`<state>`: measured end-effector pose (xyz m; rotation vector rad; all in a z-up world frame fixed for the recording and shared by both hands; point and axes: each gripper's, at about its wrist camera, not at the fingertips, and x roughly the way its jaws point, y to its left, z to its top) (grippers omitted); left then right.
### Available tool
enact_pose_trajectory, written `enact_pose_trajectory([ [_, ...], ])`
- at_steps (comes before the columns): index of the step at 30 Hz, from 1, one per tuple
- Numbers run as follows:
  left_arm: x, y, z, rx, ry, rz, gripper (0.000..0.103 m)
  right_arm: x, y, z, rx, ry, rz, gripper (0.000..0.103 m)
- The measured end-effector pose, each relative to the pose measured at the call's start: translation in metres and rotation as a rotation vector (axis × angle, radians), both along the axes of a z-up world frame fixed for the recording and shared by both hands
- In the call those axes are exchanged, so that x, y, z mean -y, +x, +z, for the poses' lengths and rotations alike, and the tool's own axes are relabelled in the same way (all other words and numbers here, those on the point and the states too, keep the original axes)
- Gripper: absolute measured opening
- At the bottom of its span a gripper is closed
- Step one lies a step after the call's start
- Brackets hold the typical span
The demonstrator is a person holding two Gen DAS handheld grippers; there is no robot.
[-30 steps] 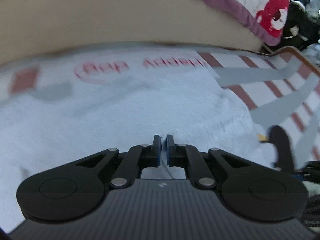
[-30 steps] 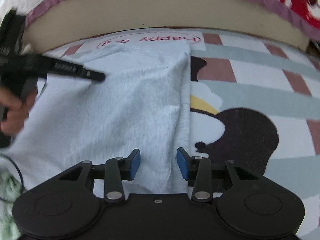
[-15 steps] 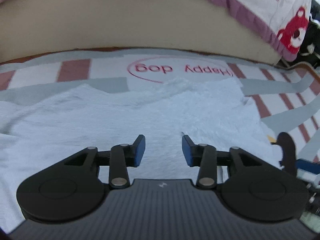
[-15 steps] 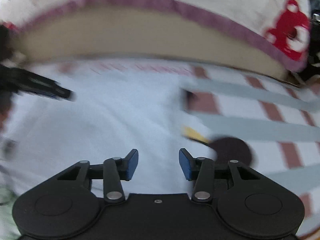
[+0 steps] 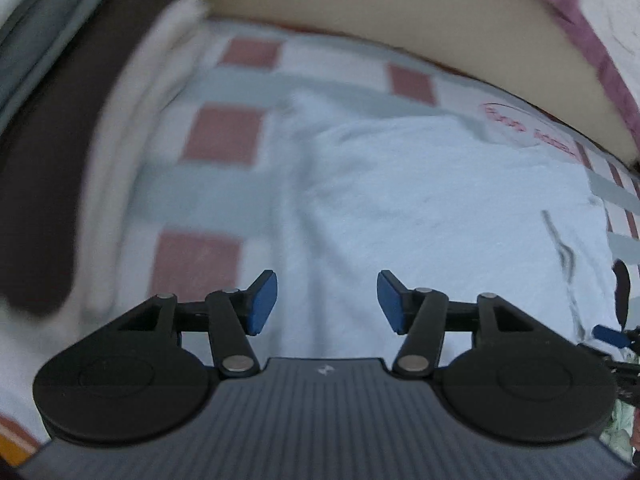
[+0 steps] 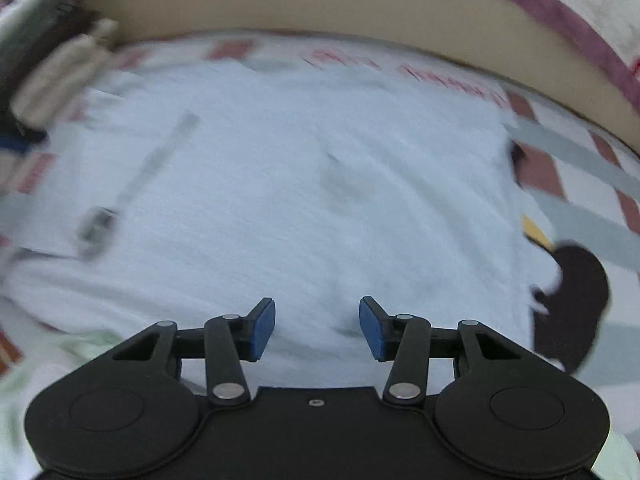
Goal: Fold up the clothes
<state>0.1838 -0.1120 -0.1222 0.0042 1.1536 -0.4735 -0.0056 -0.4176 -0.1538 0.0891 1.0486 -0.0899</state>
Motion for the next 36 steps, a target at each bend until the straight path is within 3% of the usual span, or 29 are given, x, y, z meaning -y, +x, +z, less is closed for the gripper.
enact_pose_trajectory([
  [4,-0.025,-0.026,-0.018,-0.06,-0.02,-0.028,0.055,-0.041,0.02,0.01,0.058,0.075,0.136,0.052],
  [7,-0.029,-0.05,-0.014,-0.009,-0.01,-0.108,0.055,-0.073,0.033,0.014,0.075,0.172,0.229,0.053],
  [13,-0.005,-0.08,-0.036,0.048,0.199,-0.286,0.056,-0.108,0.046,0.005,0.04,0.249,0.322,0.053],
  [15,-0.006,-0.076,-0.037,0.045,0.184,-0.274,0.042,-0.112,0.044,0.006,0.044,0.253,0.342,0.053],
  [16,-0.009,-0.074,-0.036,0.039,0.157,-0.263,0.016,-0.111,0.044,0.006,0.044,0.251,0.338,0.053],
  [17,-0.014,-0.072,-0.035,0.031,0.126,-0.249,0.009,-0.111,0.045,0.005,0.045,0.249,0.333,0.053],
  [21,-0.023,-0.074,-0.033,0.028,0.112,-0.194,0.008,-0.106,0.043,0.003,0.022,0.213,0.288,0.053],
  [25,-0.037,-0.08,-0.031,0.008,0.129,-0.122,0.007,-0.098,0.039,-0.001,0.007,0.249,0.255,0.053],
  [27,-0.044,-0.08,-0.03,-0.008,0.112,-0.095,0.007,-0.1,0.038,0.0,0.006,0.254,0.268,0.053],
  [31,-0.044,-0.074,-0.027,-0.014,0.098,-0.087,0.027,-0.112,0.04,0.007,0.0,0.198,0.337,0.053],
  [34,-0.047,-0.067,-0.014,0.005,-0.007,-0.083,0.047,-0.122,0.042,0.012,-0.004,0.129,0.406,0.053],
  [36,-0.046,-0.055,-0.005,0.01,-0.073,-0.073,0.052,-0.131,0.044,0.014,-0.004,0.095,0.473,0.053],
])
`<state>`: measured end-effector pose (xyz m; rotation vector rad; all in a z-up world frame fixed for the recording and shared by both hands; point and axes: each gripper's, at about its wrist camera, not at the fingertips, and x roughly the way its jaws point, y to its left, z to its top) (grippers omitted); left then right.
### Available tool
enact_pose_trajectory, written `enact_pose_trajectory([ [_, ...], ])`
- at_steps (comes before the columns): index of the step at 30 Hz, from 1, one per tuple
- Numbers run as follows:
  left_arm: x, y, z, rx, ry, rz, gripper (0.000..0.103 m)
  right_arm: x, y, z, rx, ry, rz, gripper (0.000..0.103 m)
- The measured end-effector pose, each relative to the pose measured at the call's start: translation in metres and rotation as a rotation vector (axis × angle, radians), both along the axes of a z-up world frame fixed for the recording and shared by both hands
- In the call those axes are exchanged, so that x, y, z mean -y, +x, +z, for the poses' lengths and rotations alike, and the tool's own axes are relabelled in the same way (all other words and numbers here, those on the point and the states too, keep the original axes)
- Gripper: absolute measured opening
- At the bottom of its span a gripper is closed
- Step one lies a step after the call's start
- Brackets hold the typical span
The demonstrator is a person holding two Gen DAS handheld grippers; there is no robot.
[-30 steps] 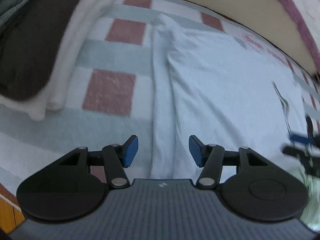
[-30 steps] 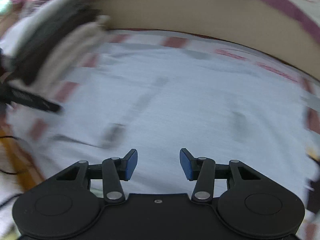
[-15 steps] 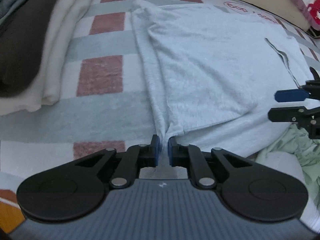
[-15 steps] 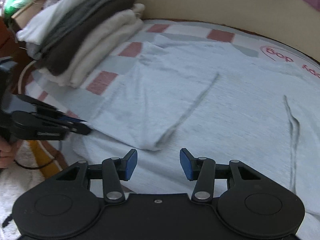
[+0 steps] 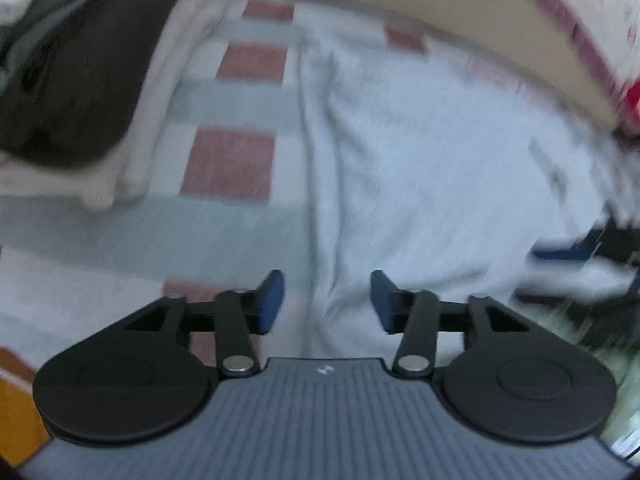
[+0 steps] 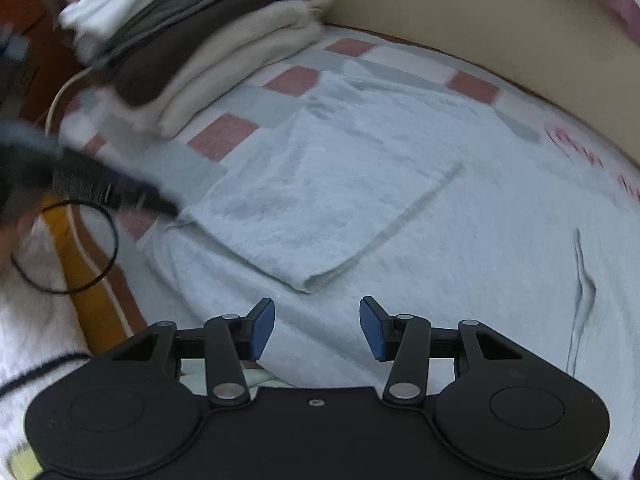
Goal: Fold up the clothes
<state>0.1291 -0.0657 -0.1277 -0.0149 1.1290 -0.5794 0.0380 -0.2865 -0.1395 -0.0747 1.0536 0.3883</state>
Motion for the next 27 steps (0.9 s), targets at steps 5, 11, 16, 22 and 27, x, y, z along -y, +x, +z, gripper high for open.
enact_pose_trajectory([
  [5,0.02,0.061,0.004,0.043,-0.013,-0.025,0.065,-0.03,0.007,0.004,0.057,-0.002,0.16,0.053],
  [11,0.063,0.106,-0.014,0.303,-0.011,-0.105,0.065,-0.084,0.003,-0.011,0.153,-0.133,0.357,0.058],
  [16,0.094,0.127,-0.041,0.337,0.078,-0.159,0.011,-0.109,-0.014,-0.02,0.201,-0.238,0.512,0.059],
  [22,0.068,0.159,-0.051,0.289,-0.02,-0.06,0.014,-0.109,-0.02,-0.02,0.224,-0.233,0.525,0.066],
  [27,0.038,0.176,-0.06,0.18,-0.069,0.002,0.015,-0.12,-0.024,-0.03,0.211,-0.243,0.532,0.069],
])
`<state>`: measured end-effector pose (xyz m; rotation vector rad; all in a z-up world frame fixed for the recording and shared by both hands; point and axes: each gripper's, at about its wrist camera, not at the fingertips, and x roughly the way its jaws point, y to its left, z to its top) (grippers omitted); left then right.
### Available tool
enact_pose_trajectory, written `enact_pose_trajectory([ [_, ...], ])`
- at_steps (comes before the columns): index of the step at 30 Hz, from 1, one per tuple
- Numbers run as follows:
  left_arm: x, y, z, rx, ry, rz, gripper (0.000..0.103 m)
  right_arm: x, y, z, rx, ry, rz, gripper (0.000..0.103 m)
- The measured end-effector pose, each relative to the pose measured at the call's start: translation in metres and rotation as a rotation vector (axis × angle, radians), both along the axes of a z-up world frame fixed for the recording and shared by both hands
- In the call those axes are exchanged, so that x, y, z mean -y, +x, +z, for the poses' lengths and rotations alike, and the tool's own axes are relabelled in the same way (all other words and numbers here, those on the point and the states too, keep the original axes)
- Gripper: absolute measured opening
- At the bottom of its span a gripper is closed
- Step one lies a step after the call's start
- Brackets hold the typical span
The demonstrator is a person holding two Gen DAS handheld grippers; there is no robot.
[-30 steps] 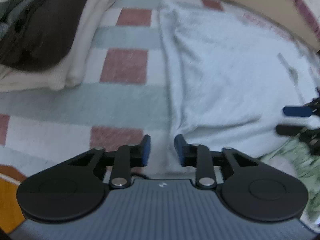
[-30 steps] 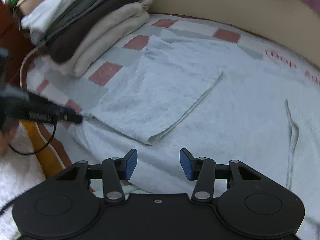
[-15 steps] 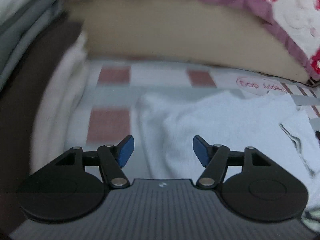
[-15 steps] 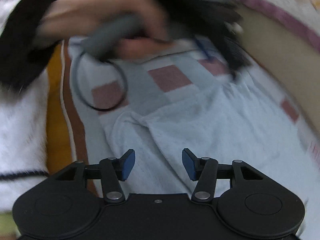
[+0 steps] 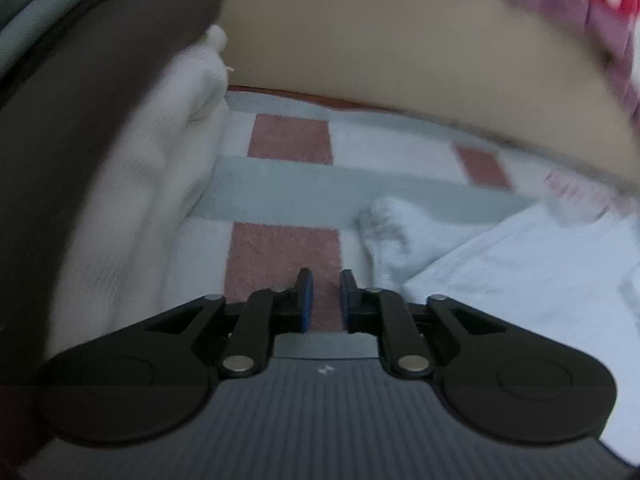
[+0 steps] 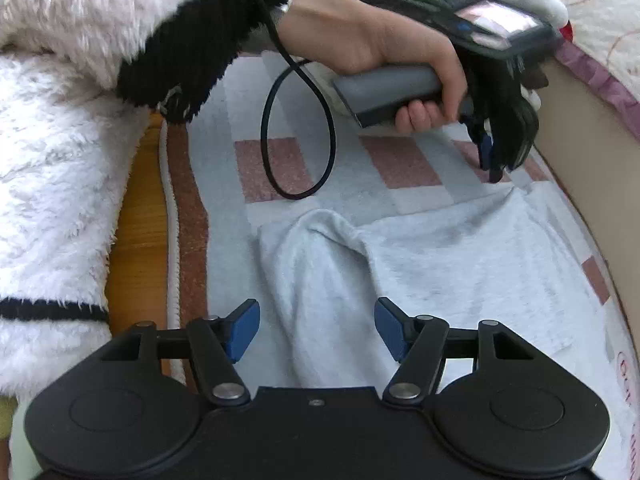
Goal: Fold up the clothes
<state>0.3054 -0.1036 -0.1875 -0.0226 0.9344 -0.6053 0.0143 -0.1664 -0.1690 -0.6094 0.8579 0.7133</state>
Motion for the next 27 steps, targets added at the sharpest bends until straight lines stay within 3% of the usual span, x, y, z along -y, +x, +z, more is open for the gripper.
enact_pose_trajectory([
  [1,-0.002,0.0,0.001,-0.028,-0.022,-0.013,0.015,-0.003,0.0,-0.001,0.004,0.002,0.005,0.069],
  [4,0.0,-0.011,0.006,-0.028,-0.029,-0.046,0.032,-0.013,-0.001,-0.002,0.052,-0.001,0.013,0.069],
  [7,0.0,-0.018,0.007,-0.039,-0.019,-0.043,0.034,-0.028,0.001,-0.006,0.127,-0.033,-0.008,0.073],
  [9,-0.006,-0.016,0.002,-0.101,-0.065,-0.025,0.038,-0.039,-0.002,-0.012,0.202,-0.092,-0.008,0.087],
  [12,-0.012,-0.013,0.0,-0.154,-0.126,0.004,0.041,-0.046,-0.004,-0.015,0.243,-0.12,0.01,0.089],
  [16,-0.009,-0.015,-0.001,-0.171,-0.135,-0.019,0.041,-0.034,0.016,-0.009,0.158,-0.065,-0.17,0.089],
  [18,-0.009,-0.015,-0.001,-0.178,-0.143,-0.02,0.042,-0.031,0.016,-0.008,0.176,-0.069,-0.178,0.089],
  [22,-0.011,-0.012,-0.002,-0.207,-0.179,-0.007,0.042,-0.038,0.021,-0.016,0.18,-0.072,-0.083,0.089],
  [23,-0.011,-0.011,-0.002,-0.208,-0.181,-0.007,0.042,-0.037,0.025,-0.016,0.159,-0.048,-0.091,0.078],
  [24,-0.012,-0.012,-0.001,-0.209,-0.181,-0.008,0.042,-0.031,0.031,-0.013,0.117,0.003,-0.132,0.037],
  [26,-0.012,-0.013,0.0,-0.209,-0.179,-0.01,0.042,-0.018,0.042,-0.007,0.031,0.103,-0.215,0.019],
  [27,-0.013,-0.013,0.001,-0.209,-0.179,-0.011,0.043,-0.011,0.048,-0.004,-0.012,0.153,-0.256,0.018],
])
